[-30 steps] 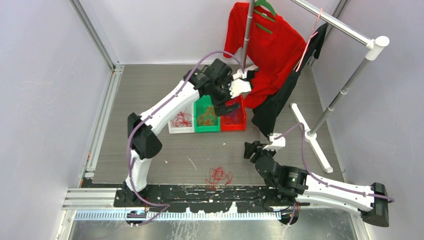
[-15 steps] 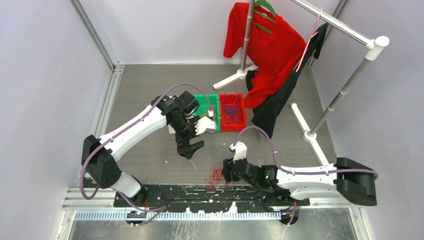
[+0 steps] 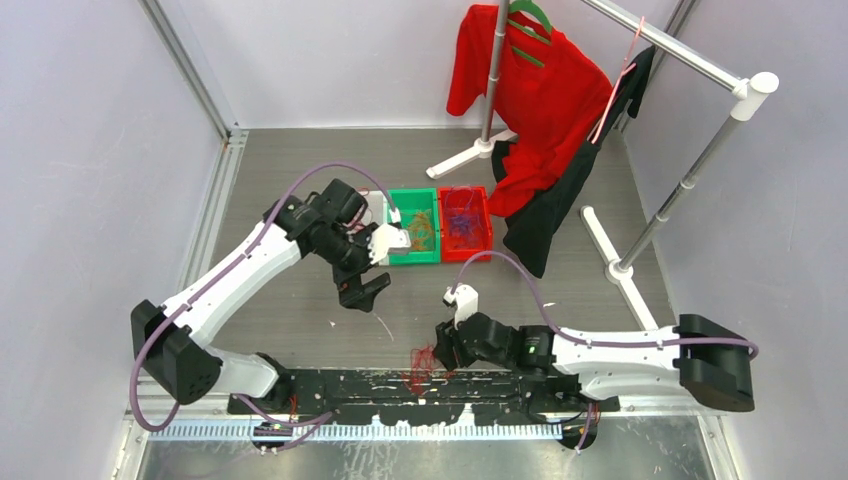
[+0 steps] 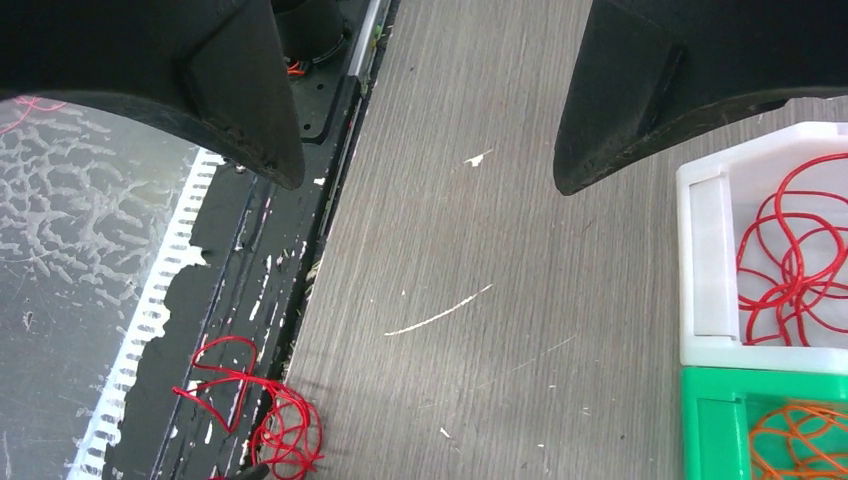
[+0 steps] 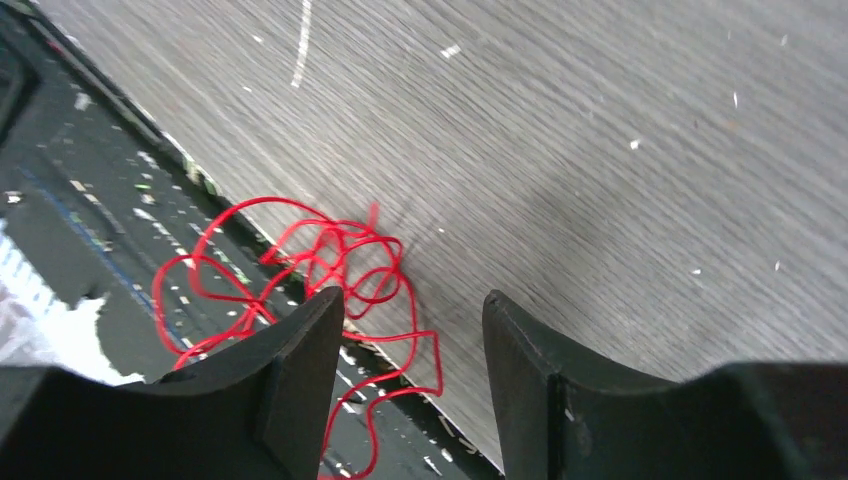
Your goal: Untangle the cables
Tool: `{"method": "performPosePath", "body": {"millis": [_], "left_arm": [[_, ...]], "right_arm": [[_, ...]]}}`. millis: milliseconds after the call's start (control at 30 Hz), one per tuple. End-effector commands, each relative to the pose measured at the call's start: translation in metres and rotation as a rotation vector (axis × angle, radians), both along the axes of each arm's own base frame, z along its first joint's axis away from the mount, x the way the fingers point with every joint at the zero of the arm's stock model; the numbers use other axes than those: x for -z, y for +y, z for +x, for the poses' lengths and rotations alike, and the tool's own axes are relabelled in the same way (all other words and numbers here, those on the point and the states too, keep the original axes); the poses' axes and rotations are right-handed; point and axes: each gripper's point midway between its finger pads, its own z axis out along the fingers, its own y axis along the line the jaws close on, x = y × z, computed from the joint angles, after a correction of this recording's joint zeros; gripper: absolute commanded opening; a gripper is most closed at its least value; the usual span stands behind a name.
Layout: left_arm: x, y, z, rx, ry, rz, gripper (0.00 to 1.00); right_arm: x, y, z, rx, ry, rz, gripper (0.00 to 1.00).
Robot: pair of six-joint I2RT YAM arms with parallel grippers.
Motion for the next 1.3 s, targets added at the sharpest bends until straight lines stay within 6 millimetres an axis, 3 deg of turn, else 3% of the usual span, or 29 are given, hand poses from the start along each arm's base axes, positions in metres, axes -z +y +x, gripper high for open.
{"method": "performPosePath", "body": {"millis": [0,167,433,500,600,700,867,1267], "left_arm": [[-0.017,-0.003,0.002,0.017,-0.053,-0.073,0.93],[-0.026,-0.001,0.005,0.005,-0.068,-0.089,0.93],[-0.036,0.001,0.012,-0.021,-0.089,-0.108,0.93],[-0.038,0.003,0.014,-0.026,-0.101,-0.108,0.93],[-0.04,0.005,0.014,-0.031,-0.107,-0.108,0.93],[-0.041,0.007,0.011,-0.027,-0.102,-0.113,0.93],[-0.041,0.002,0.002,-0.03,-0.046,-0.144,0.92],[-0.05,-0.024,-0.018,-0.06,0.076,-0.331,0.88]], "right_arm": [[-0.045,0.016,0.001,-0.1,-0.092,0.059,0.58],[-0.055,0.024,-0.013,-0.215,-0.091,0.093,0.58],[-0.022,0.046,-0.02,-0.328,-0.044,-0.006,0.58],[-0.016,0.053,-0.012,-0.309,-0.063,-0.02,0.52],[-0.014,0.06,0.001,-0.265,-0.094,-0.02,0.32],[-0.03,0.064,0.016,-0.206,-0.143,0.025,0.19],[-0.075,0.063,0.037,-0.114,-0.221,0.134,0.01],[-0.139,0.062,0.051,-0.01,-0.258,0.376,0.01]]}}
